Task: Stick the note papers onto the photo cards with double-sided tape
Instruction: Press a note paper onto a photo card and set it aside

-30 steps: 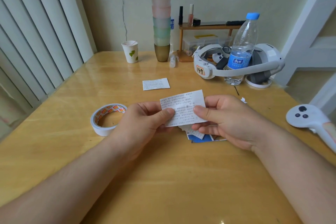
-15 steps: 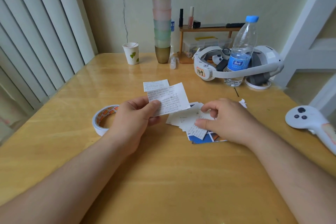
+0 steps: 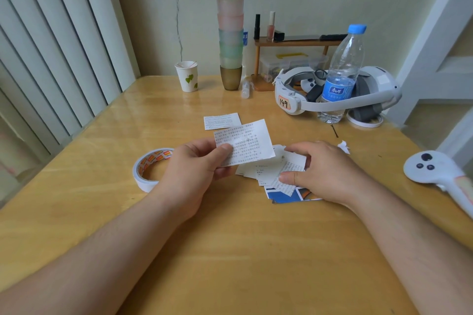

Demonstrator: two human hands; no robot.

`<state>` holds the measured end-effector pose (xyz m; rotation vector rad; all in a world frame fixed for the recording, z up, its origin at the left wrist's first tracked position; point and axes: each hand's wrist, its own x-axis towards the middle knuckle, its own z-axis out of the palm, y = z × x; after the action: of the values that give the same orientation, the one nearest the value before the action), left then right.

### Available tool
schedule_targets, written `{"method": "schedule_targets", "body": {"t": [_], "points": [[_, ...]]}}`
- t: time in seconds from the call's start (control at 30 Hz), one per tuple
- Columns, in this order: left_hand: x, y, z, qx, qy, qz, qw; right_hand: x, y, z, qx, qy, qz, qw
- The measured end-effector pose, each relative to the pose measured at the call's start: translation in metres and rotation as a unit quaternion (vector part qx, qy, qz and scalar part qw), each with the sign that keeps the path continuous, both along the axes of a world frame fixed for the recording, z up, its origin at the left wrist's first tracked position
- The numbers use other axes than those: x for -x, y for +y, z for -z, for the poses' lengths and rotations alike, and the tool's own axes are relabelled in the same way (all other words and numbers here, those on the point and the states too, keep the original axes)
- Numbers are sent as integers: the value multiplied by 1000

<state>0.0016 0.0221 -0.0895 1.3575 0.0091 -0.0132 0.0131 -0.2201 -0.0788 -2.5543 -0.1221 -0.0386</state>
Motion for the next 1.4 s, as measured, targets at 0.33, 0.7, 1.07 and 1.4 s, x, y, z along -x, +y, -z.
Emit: {"method": "schedule_targets", "body": {"t": [0.33,0.7,1.07,1.4], "points": [[0,0,0,-6,11,-1,1000,-3,-15,-14,-167,50,28,984],[-1,-1,2,-23,13,-22,999,2,-38,-40,-393,-66,75,914],[10,-11,-5,-18,-5,47,999,16,19,-17,-415,39,-70,906],[16,-14,-9,15,5,94,995,11,20,-14,-408,4,-23,913]]}}
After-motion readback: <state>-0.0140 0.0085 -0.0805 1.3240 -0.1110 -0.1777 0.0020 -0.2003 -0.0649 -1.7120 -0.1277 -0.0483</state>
